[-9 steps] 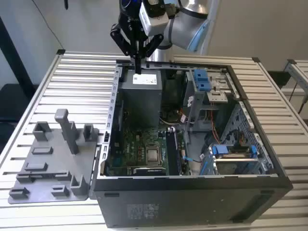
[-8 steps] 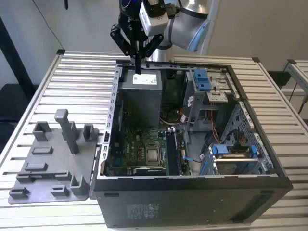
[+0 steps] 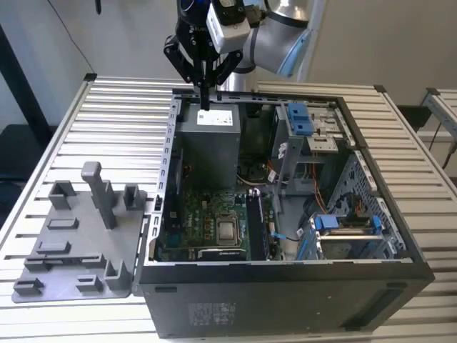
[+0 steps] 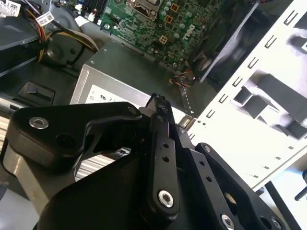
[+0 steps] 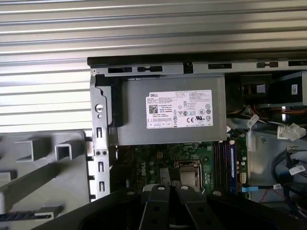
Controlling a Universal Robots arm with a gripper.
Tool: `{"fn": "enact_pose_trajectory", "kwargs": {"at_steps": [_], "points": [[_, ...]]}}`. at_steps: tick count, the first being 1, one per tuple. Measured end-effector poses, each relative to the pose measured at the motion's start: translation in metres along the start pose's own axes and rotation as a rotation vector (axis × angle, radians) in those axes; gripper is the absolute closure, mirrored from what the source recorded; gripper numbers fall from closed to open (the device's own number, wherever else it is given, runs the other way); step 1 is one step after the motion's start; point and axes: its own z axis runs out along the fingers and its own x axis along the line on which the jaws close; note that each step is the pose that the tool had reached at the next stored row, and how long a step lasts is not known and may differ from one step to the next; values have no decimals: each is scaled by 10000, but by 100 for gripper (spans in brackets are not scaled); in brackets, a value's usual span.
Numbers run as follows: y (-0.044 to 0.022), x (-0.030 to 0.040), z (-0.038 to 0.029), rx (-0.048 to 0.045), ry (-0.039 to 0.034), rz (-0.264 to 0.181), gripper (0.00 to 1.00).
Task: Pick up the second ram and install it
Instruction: 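Reach for the second ram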
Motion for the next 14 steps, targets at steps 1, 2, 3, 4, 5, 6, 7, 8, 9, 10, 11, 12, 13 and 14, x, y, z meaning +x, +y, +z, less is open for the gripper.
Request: {"fn": "enact_pose_trajectory", "kwargs": {"at_steps": [1,2,3,4,5,6,7,8,9,10,11,12,13,14], "points": [[0,0,0,1,0,0,89],[0,0,0,2,0,0,89],[0,0,0,4,0,0,89],[0,0,0,4,0,0,89],[0,2,0,4,0,0,89],[0,7,0,4,0,2,89],[0,14,0,4,0,1,89],[-2,25,-1,5,2,-1,89],[-3,42,-1,4,1,-4,89],[-4,61,-2,5,2,-6,89],[-5,78,-2,5,4,-7,89],[-6,90,-2,5,10,-7,89],[-6,100,-2,4,18,-7,89],[-6,104,-2,5,26,-6,89]]}}
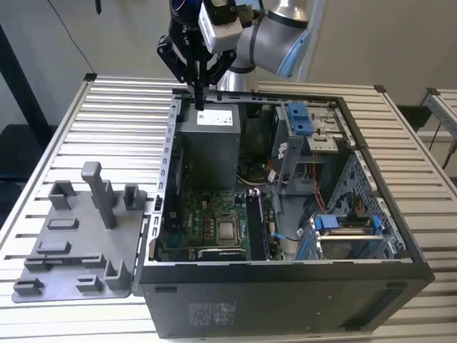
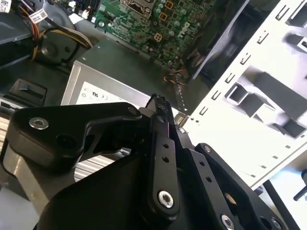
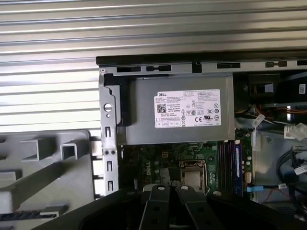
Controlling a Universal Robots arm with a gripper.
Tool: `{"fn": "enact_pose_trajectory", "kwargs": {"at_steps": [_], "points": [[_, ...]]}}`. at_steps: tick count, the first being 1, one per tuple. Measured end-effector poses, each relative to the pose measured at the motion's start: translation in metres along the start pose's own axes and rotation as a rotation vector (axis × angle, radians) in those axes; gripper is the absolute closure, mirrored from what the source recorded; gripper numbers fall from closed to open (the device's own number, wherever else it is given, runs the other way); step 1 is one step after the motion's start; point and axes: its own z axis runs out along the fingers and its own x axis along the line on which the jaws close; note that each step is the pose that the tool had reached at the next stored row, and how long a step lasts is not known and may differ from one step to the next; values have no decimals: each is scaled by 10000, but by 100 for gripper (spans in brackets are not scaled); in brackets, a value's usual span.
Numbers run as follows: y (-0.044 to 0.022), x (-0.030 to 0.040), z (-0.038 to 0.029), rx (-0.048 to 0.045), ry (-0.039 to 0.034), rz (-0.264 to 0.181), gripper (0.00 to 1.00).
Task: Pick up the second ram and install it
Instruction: 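Reach for the second ram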
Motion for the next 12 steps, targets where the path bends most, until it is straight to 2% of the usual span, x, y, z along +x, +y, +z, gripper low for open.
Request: {"fn": "enact_pose_trajectory", "kwargs": {"at_steps": [12], "points": [[-2,32,-1,1,6,0,89]]}}
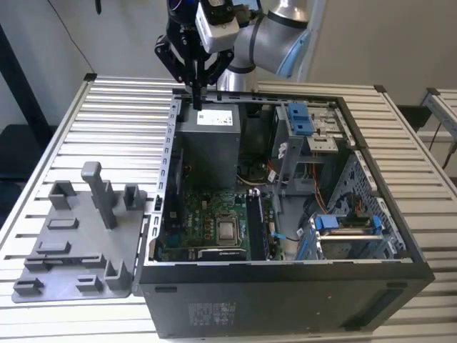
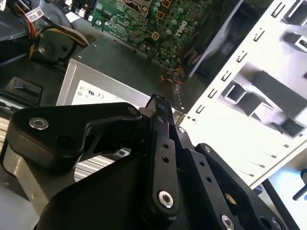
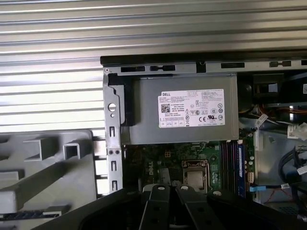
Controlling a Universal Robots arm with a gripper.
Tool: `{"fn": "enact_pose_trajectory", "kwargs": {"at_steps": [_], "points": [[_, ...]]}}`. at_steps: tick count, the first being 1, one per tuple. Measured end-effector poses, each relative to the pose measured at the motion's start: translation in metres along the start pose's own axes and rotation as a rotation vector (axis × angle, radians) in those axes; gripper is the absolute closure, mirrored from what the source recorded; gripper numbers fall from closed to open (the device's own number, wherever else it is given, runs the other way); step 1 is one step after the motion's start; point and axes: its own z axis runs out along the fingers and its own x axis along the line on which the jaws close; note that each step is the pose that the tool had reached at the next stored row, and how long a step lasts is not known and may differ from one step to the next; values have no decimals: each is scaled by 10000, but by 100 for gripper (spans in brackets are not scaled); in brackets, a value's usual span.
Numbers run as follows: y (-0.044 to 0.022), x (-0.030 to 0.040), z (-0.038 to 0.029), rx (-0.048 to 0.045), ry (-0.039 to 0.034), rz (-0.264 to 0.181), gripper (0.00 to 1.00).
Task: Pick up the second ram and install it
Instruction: 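Reach for the second ram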
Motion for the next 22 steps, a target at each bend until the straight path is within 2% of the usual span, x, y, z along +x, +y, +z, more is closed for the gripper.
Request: {"fn": "enact_pose_trajectory", "kwargs": {"at_steps": [4,7,11,22], "points": [[0,24,1,-1,1,0,89],[0,81,1,0,13,0,89],[-3,147,-1,6,83,4,89],[-20,456,-2,6,92,2,89]]}}
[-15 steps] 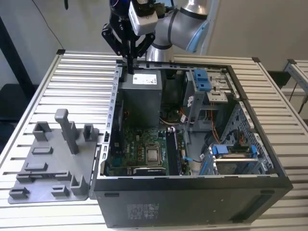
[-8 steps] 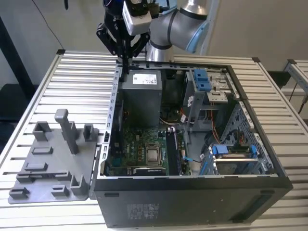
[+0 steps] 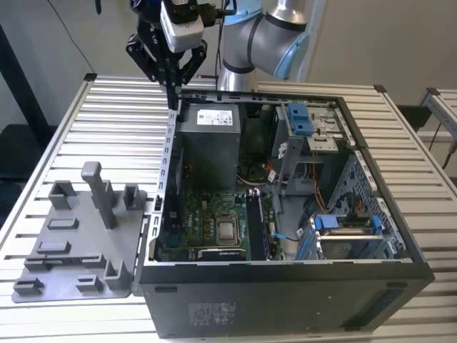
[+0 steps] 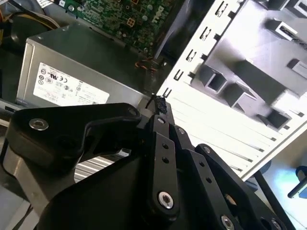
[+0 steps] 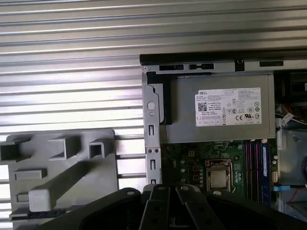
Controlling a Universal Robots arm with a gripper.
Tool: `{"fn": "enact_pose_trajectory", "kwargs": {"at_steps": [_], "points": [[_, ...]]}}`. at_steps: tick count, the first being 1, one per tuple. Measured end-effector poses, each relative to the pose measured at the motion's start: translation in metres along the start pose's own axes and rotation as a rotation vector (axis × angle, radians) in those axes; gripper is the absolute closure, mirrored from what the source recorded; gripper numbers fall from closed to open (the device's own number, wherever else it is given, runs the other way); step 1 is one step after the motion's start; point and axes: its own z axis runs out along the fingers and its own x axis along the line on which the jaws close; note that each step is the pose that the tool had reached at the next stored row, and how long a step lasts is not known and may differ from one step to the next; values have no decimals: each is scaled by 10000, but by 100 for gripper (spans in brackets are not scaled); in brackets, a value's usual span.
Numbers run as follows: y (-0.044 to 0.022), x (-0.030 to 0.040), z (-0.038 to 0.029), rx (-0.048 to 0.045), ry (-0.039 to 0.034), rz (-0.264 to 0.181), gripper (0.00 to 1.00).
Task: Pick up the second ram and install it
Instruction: 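Reach for the second ram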
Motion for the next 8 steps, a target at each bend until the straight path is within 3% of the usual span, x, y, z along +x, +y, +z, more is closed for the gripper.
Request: {"fn": "enact_pose_trajectory", "kwargs": {"at_steps": [8], "points": [[-10,183,2,1,13,-5,89]]}}
